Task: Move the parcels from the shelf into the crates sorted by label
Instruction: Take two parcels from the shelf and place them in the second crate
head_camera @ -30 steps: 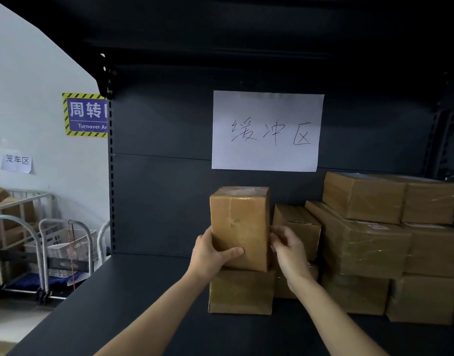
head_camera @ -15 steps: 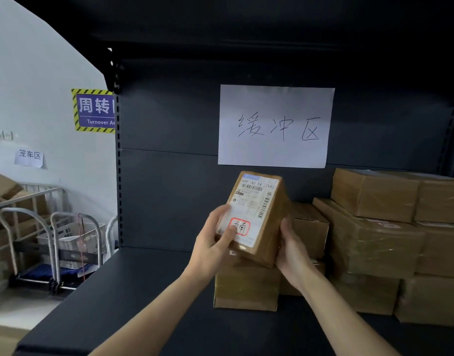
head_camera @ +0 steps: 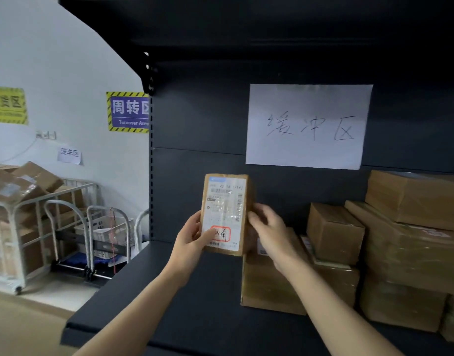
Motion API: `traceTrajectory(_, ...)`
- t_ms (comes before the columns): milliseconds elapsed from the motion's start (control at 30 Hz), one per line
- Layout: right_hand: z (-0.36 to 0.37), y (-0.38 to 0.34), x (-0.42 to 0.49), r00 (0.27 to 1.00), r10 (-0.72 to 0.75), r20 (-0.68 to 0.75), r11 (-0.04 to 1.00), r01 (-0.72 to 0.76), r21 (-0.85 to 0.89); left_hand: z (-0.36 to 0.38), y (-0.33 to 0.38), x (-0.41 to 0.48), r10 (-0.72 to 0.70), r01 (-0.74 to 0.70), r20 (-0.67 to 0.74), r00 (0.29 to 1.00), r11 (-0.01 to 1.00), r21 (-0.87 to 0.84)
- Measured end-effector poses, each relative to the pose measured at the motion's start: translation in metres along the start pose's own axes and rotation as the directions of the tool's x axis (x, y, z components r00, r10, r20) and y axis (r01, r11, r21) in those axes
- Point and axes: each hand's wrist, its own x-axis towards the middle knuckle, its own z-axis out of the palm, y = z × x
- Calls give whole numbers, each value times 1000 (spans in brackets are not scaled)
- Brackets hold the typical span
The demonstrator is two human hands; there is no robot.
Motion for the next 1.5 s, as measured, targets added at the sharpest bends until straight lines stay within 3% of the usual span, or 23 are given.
traceTrajectory(167,61,-2,-4,959,35,282,997,-13,-80,-53,-26,-2,-15,34,-145,989,992,125)
traceTrajectory(333,96,26,-10,891,183,416,980,-133,-147,-80,-60,-11,-127,198,-246,961,936,292)
traceTrajectory(533,101,48,-12,870,249,425,959,-161,-232,-80,-70,-12,-134,238,-230,964,822,517)
traceTrajectory(767,72,36,-2,920,185,347,944,-68,-323,-59,-47,-10,183,100,-314,932,702,706)
traceTrajectory(867,53,25,-2,947,94,306,926,29,-376,-36,-33,-17,316,-27,-229,921,637,771)
traceTrajectory(1000,18,10,-5,978,-18,208,919,98,-382,-2,-30,-18,329,-138,-91,940,609,781)
traceTrajectory(1100,-25,11,-7,996,-48,69,877,75,-475,24,-34,-16,213,-153,11,977,665,731)
traceTrajectory(1200,-71,29,-11,994,56,-95,802,-102,-588,47,-43,-12,-24,-3,33,999,760,650)
traceTrajectory(1333,-99,53,-27,957,220,-191,685,-291,-668,75,-39,-9,-405,356,53,913,852,383)
traceTrajectory(1500,-91,64,-38,947,276,-164,710,-316,-629,88,-39,-12,-518,495,136,844,852,170)
